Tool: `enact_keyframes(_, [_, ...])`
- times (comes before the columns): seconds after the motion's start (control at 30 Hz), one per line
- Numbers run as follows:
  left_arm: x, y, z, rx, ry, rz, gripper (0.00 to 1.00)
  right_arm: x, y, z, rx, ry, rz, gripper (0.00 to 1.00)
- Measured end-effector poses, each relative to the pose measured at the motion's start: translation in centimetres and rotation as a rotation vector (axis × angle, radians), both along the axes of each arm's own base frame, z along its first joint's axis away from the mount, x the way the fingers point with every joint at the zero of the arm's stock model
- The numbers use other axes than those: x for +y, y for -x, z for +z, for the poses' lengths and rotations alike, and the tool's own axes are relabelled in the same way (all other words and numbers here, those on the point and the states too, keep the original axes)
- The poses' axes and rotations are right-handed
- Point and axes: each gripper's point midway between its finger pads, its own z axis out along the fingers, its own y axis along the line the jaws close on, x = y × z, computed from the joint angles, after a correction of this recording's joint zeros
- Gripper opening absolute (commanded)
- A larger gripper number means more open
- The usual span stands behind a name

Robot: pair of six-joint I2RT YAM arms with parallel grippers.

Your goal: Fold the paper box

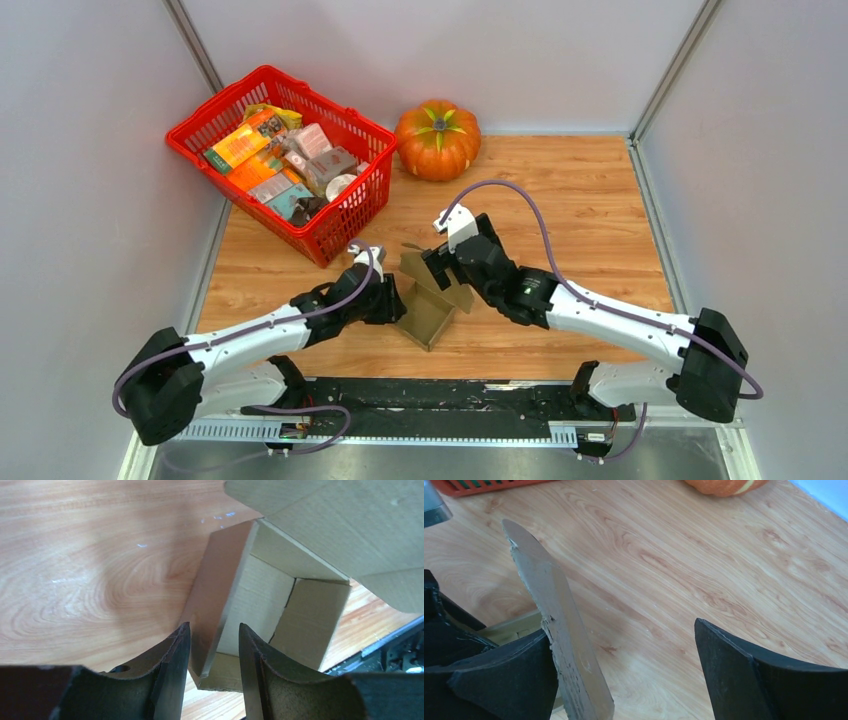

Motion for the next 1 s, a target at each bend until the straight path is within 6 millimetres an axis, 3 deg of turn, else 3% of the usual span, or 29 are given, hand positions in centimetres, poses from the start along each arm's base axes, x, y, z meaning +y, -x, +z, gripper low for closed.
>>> enact_keyframes(0.27, [-1.2,1.1,0.2,0.016,0.077,0.014,0.48,1.8,0.6,0.5,0.036,-0.055,0.065,1.00])
enact_keyframes(0.53, [-3.1,1.8,0.6,0.027,0.138,-0.011,0.50,1.3,2.0,4.2,0.095,-0.176,0.043,1.00])
enact_keyframes(0.67, [-3.2,1.9,1.0,0.020,0.147,-0.010,0.58,-1.3,3.3,7.1,0.094,-0.275,-0.014,1.00])
enact_keyframes(0.8, [-1.9,1.7,2.0,-0.026,0.131,0.018,0.66,-5.7,4.0,9.7,0.024,-0.397,-0.125,1.00])
enact_keyframes(1.0, [-0.6,1.4,4.7,-0.127,0.127,0.006,0.66,-12.9,3.7,7.9,-0.014,-0.487,-0.346,1.00])
